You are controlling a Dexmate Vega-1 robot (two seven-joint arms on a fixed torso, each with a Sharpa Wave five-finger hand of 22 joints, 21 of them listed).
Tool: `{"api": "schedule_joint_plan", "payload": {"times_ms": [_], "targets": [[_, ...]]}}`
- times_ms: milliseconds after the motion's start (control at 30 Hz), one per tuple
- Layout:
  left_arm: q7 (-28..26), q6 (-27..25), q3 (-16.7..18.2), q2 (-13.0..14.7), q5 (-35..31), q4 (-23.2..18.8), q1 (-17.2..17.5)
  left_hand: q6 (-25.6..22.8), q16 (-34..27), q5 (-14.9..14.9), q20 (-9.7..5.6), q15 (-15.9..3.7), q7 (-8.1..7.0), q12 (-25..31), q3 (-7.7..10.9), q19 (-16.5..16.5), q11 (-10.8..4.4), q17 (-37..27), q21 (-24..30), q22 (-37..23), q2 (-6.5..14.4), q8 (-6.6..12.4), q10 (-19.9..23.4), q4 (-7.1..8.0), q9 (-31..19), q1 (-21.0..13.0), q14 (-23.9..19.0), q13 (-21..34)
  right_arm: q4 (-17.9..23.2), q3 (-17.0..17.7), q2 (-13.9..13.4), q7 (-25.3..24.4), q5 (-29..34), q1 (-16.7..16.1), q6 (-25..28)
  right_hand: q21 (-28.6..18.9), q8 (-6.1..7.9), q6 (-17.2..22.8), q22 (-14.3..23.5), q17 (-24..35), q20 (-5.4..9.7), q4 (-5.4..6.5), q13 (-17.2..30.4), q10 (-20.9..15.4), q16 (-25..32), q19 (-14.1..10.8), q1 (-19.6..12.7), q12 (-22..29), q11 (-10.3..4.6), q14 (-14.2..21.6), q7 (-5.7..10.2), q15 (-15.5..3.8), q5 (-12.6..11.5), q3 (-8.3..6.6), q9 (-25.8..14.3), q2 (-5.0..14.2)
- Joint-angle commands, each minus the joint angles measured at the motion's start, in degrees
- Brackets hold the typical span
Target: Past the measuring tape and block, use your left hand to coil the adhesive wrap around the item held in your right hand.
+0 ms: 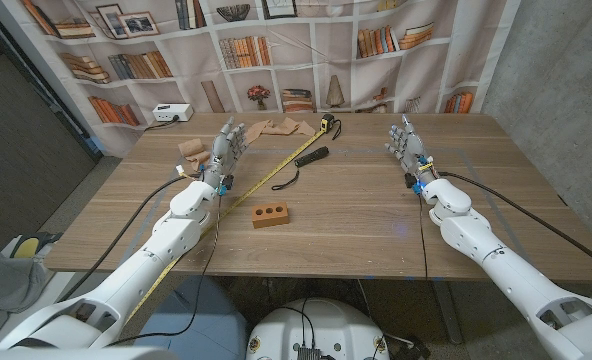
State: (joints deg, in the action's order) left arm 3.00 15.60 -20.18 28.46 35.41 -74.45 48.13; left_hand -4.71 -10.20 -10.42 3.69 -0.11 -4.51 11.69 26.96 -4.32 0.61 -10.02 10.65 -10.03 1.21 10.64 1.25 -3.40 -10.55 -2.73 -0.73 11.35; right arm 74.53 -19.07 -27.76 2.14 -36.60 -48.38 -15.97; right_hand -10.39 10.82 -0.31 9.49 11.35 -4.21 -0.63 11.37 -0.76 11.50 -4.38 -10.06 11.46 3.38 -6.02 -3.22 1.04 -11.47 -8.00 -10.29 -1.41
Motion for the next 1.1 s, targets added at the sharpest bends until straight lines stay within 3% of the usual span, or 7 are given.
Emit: {"api": "schedule_joint_plan", "payload": {"times_ms": [33,633,833,933,1100], "targets": [[3.6,-2.7,7.3,-5.0,-4.9,-0.2,1.2,0.1,-0.4,-0.3,-0.04,0.14,-0.52,0.4,0.43,-0.4,0.01,-0.3,0.3,-0.1,0.0,0.32,0.5,0.04,-0.2,-0.6,-0.6,0.3,1.1,5.2,4.1,3.6,5.6,-1.2,3.7,-0.4,0.22,0.0,0.2,0.3,-0.06,-0.10,0.1,0.0,0.2,-0.3,-0.5,0.3,0.56,-0.5,-0.48,0.05,-0.3,-0.38,-0.3,0.00],[6.7,-3.7,12.3,-8.1,-8.8,-0.6,2.9,0.0,-0.3,-0.2,-0.05,0.01,-0.51,0.5,0.42,-0.3,-0.15,-0.3,0.4,-0.1,0.1,0.33,0.5,-0.07,-0.2,-0.6,-0.4,0.3,2.7,7.6,5.9,5.4,10.9,-1.7,6.1,-0.3,0.16,-0.2,0.2,0.2,0.07,-0.48,0.1,-0.2,0.1,-0.2,-1.0,0.4,-0.06,-0.6,-0.39,-0.53,-0.3,-0.40,-0.2,-0.03],[6.5,-4.1,12.9,-8.9,-9.6,-0.1,2.8,0.0,-0.3,-0.2,-0.03,0.05,-0.51,0.5,0.43,-0.3,-0.01,-0.3,0.4,-0.1,0.2,0.36,0.5,-0.09,-0.2,-0.6,-0.4,0.3,0.6,7.5,6.2,6.8,12.3,-0.5,4.5,-0.3,-0.16,-1.2,0.2,0.2,0.19,-0.95,0.1,0.2,0.1,0.0,-1.6,0.2,-0.40,-0.8,-0.19,-0.80,-0.2,-0.49,-0.2,-0.16],[6.6,-4.1,13.0,-9.1,-10.1,-0.1,2.9,0.0,-0.3,-0.2,-0.03,0.02,-0.49,0.5,0.43,-0.3,-0.09,-0.3,0.4,-0.1,0.2,0.36,0.5,-0.10,-0.2,-0.6,-0.4,0.3,-1.2,7.2,6.2,7.6,13.3,0.4,3.0,-0.4,0.46,-0.1,0.2,0.0,0.44,-1.93,0.1,-2.4,0.5,-0.3,-3.0,1.1,-1.87,0.5,0.40,-2.63,-0.1,-0.82,-0.2,-0.13],[7.1,-4.6,13.0,-9.5,-10.3,-0.5,3.3,0.0,-0.4,-0.2,0.01,0.06,-0.52,0.5,0.42,-0.3,0.04,-0.3,0.4,-0.1,0.2,0.36,0.5,-0.12,-0.2,-0.6,-0.3,0.3,-1.9,7.4,6.5,7.9,13.6,0.7,2.5,-0.4,0.38,-0.3,0.1,0.0,0.69,-2.31,0.1,-1.7,0.3,-0.4,-3.7,0.7,-1.99,0.2,0.39,-2.73,-0.1,-1.10,-0.2,0.16]]}}
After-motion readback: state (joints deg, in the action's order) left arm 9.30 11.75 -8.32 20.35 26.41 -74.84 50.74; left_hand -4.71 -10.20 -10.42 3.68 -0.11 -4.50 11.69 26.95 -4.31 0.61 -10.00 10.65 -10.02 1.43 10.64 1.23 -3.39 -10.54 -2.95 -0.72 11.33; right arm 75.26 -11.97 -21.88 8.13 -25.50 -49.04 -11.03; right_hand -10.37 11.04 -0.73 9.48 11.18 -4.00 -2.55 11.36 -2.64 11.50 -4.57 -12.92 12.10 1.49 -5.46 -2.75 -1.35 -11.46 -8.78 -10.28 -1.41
